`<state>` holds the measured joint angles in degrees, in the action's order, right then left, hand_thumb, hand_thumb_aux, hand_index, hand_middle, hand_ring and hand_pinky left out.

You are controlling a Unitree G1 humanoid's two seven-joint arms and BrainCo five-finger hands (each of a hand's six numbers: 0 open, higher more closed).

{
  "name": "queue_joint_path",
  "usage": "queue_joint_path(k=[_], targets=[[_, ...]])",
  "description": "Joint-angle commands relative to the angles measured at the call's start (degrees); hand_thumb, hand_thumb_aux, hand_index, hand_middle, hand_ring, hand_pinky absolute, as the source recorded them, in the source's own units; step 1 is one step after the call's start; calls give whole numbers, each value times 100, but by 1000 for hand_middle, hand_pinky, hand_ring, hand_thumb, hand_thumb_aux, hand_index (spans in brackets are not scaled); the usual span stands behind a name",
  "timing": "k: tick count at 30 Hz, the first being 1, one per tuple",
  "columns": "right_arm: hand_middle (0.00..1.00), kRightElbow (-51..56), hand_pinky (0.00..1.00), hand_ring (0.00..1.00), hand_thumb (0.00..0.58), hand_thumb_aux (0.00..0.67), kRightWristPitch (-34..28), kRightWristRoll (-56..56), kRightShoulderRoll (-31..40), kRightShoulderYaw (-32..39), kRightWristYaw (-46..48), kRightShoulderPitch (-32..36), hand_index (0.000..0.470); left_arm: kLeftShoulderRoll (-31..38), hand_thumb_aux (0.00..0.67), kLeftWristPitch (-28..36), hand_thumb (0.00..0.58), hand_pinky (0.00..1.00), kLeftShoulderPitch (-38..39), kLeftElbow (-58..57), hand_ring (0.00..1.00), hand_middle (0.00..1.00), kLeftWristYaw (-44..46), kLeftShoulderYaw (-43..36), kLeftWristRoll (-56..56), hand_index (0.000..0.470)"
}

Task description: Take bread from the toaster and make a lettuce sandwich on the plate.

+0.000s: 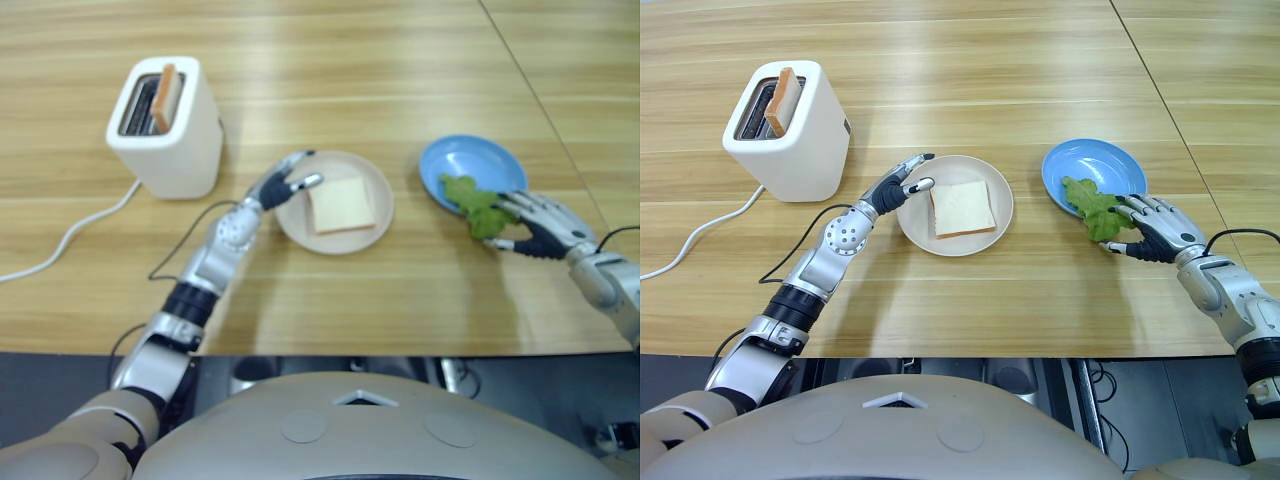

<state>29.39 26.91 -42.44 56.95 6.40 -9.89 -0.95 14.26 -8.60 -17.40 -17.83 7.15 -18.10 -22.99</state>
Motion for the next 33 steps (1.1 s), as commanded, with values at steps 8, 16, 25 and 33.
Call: queue_joint_path(k=[8,16,25,33], targets=[[0,-292,0,0,482,394,-32,70,149,-85,-12,-111,271,36,0,87,0,0,57,34,0,0,36,15,-33,0],[0,-630,0,0,538,489,125,476,164,-346,70,-272,336,30,0,85,0,0,53,24,0,0,28,10,-37,0],[0,-792,0,0,580,670,619,1512,-28,-760,518,-435,460,19,0,74,0,0,66,13,0,0,33,20,-9,0],[0,-564,0,0,580,670,778,1663,-94,-796,658,-342,460,20,0,69,0,0,79,-11,0,0,12,41,6,0]])
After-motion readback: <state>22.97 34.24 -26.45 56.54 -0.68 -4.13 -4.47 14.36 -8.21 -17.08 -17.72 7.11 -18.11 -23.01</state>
